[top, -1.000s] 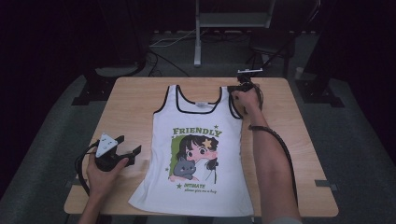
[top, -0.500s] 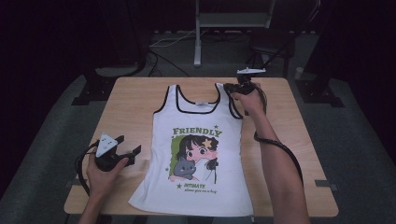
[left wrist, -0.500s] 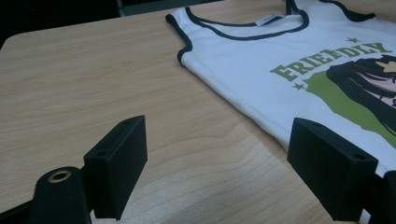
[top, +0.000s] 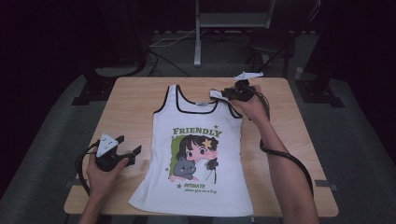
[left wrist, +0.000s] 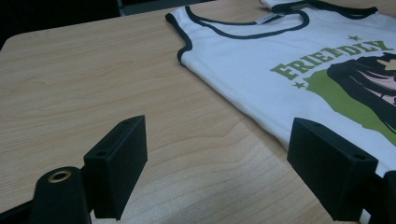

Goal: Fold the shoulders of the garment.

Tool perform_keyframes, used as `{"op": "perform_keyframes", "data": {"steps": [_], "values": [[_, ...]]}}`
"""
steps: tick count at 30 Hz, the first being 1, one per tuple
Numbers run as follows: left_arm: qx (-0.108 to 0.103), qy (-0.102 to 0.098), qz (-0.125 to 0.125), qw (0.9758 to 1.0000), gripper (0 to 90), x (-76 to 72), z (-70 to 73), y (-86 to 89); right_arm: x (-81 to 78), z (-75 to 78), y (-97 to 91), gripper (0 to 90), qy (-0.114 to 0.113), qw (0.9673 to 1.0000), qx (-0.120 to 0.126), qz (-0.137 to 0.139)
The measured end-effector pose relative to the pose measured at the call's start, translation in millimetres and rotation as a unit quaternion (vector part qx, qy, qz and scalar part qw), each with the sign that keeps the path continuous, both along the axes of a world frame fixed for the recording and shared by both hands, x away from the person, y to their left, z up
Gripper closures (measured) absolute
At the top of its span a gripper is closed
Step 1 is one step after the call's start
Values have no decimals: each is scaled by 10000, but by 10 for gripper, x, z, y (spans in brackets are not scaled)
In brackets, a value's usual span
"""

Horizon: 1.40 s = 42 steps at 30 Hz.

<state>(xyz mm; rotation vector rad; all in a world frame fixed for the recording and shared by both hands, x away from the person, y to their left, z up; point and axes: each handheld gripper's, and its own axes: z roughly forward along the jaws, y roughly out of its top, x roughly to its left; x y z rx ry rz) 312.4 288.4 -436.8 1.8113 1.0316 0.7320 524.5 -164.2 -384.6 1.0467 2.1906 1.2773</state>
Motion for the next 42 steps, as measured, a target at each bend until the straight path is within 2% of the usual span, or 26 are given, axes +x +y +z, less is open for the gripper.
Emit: {"op": "perform_keyframes", "data": {"steps": [5, 6, 8, 11, 13, 17, 23, 26, 30, 32, 33, 34, 35, 36, 37, 39, 40, 41, 42], "values": [[14, 6, -12, 10000, 201, 1, -1, -4, 122, -162, 85, 591, 57, 9990, -448, -55], [16, 3, -15, 10000, 201, 0, 0, -3, 122, -162, 85, 591, 57, 9990, -448, -55], [7, 5, -19, 10000, 201, 0, 0, -2, 198, -233, 165, 571, 36, 9978, -659, -49], [-3, 3, -20, 10000, 201, 0, 0, 2, 269, -270, 271, 568, 31, 9965, -840, -14], [-6, 6, -21, 10000, 201, 0, 0, 1, 289, -278, 310, 568, 34, 9963, -860, 5], [1, 2, -27, 10000, 201, 0, 0, -1, 372, -346, 480, 547, 55, 9930, -1178, 104], [-8, 13, -37, 10000, 201, 1, 0, 1, 434, -443, 585, 528, 106, 9905, -1370, 100], [7, 5, -39, 10000, 201, 0, 0, -1, 494, -510, 600, 527, 166, 9893, -1451, -15], [24, 8, -44, 10000, 201, 0, 0, -4, 541, -525, 571, 544, 194, 9902, -1367, -232], [3, 13, -39, 10000, 201, 1, 0, -4, 565, -524, 546, 603, 250, 9903, -1323, -347], [4, 13, -37, 10000, 201, 1, 0, -4, 576, -523, 510, 688, 342, 9921, -1100, -489], [9, 11, -34, 10000, 201, 0, -1, -6, 580, -519, 490, 729, 364, 9925, -1037, -532], [22, 6, -27, 10000, 201, 0, -1, -9, 580, -519, 490, 729, 364, 9925, -1037, -532], [36, 7, -26, 10000, 201, 0, -1, -11, 580, -515, 476, 760, 421, 9932, -923, -577], [44, 4, -29, 10000, 201, 0, -1, -12, 582, -506, 439, 800, 485, 9942, -691, -668], [56, -3, -30, 10000, 201, -2, -1, -12, 578, -486, 396, 821, 511, 9943, -533, -769], [58, -4, -27, 10000, 201, -3, 0, -10, 578, -486, 396, 821, 511, 9943, -533, -769], [33, 6, -24, 10000, 201, -2, 0, -8, 569, -457, 338, 835, 564, 9945, -143, -865], [33, 6, -24, 10000, 201, -2, 0, -8, 569, -457, 338, 835, 564, 9945, -143, -865]]}}
